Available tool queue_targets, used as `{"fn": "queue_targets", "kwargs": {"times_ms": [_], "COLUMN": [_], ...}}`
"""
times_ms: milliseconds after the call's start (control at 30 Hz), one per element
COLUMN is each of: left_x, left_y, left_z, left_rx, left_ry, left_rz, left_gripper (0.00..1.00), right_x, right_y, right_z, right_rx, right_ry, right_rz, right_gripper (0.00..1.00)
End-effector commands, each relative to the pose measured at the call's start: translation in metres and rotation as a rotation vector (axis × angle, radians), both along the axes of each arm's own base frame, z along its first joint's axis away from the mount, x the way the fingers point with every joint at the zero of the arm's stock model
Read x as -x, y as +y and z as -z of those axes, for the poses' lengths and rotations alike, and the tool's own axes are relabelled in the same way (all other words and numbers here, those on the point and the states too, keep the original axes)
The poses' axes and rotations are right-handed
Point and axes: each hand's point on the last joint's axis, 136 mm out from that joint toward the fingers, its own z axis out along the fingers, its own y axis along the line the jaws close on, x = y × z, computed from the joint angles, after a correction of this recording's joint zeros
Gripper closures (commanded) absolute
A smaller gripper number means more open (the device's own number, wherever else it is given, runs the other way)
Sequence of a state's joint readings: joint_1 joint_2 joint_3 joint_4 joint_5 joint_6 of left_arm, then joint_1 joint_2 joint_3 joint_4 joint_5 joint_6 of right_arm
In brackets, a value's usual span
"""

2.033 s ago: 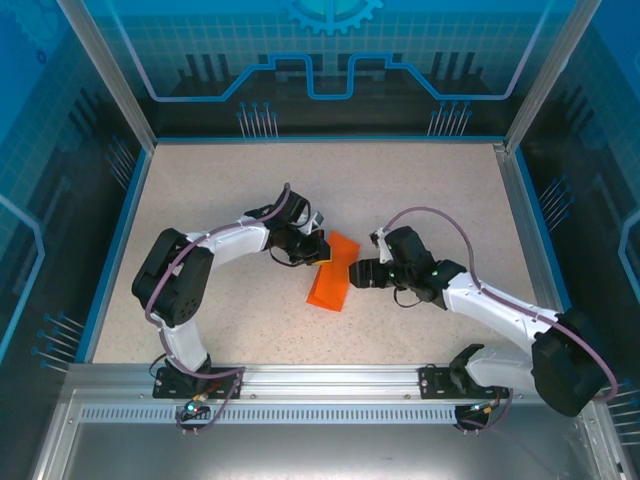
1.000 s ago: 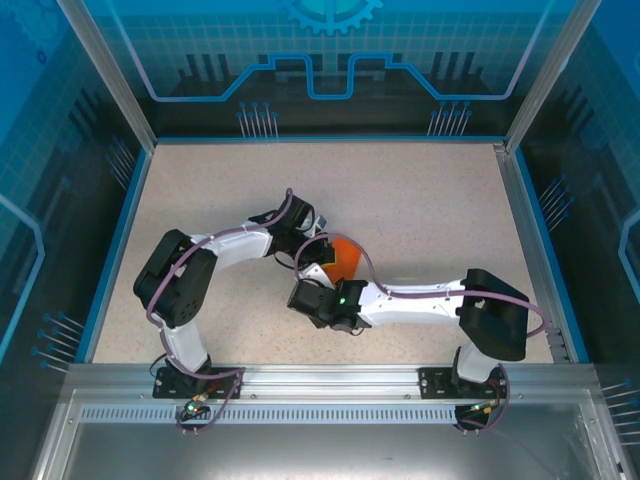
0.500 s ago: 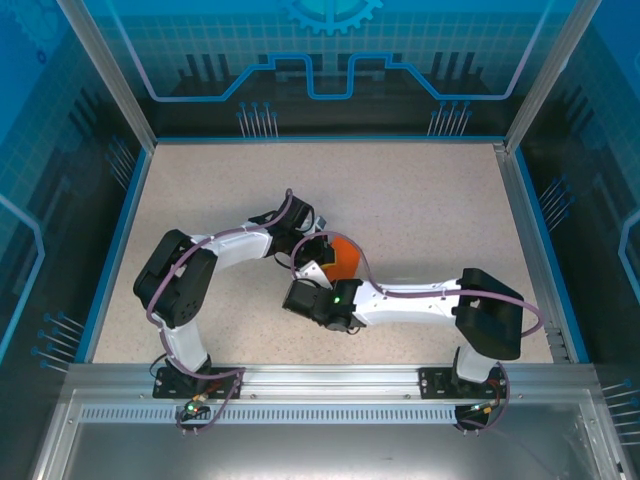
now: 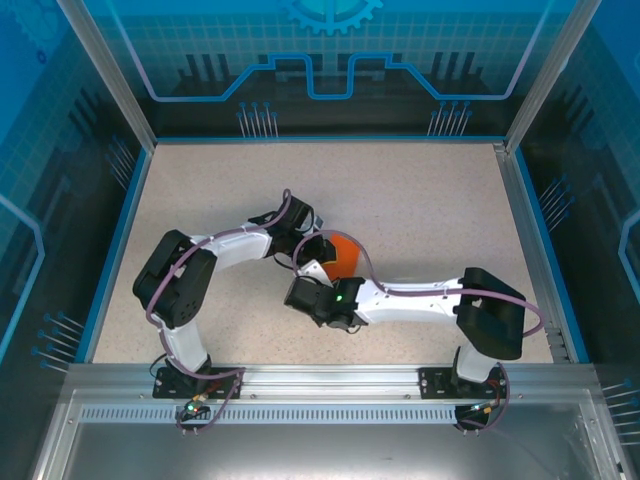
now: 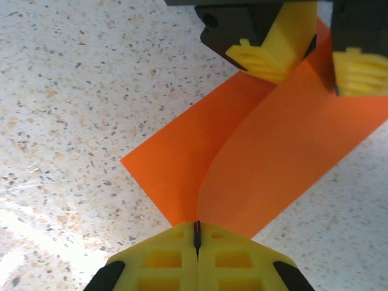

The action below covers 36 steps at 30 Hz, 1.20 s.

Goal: Fold a paper plane with a square sheet of paper (pick it up from the middle)
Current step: Fold the triangle a second time at the center of the table.

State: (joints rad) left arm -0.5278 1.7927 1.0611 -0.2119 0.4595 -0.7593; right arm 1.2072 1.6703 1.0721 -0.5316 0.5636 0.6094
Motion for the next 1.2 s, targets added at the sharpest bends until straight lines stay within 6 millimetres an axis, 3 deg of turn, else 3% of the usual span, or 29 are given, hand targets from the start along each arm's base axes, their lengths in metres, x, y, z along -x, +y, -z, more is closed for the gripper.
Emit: {"fn": "queue_targets", "kwargs": {"times_ms": [0,100,267,600,1167], "left_x": [0.002,0.001,0.003,0.018,0.027], "left_y": [0.015,0.024,0.035,0.040,0.036], "left_z": [-0.008,-0.013,-0.019,-0.015,-0.010], "left_rx": [-0.054,-0.086,-0.117,-0.107,-0.097], "left_ry": [-0.040,-0.068,-0.108,-0.091,-0.078], "left_rz": [-0.060,-0.088,-0.123,-0.111,-0.113], "left_gripper": [0.62,0.52,0.46,0.46,0.49], "right_x": [0.001,0.000,0.001,-0.013,-0.039], "right_y": [0.007,0.007,0.007,-0.011,-0.044], "right_z": [-0.003,-0.002,0.002,-0.005,0.017], "right_rx": [-0.148,-0.255,-0.447,-0.640,-0.776], "right_ry": [0.078,0.132,0.263,0.412,0.573], "right_rz": [-0.007,-0.010,-0.050,-0.111,-0.065], "right_gripper": [0.99,0.98,0.96,0.93,0.91]}}
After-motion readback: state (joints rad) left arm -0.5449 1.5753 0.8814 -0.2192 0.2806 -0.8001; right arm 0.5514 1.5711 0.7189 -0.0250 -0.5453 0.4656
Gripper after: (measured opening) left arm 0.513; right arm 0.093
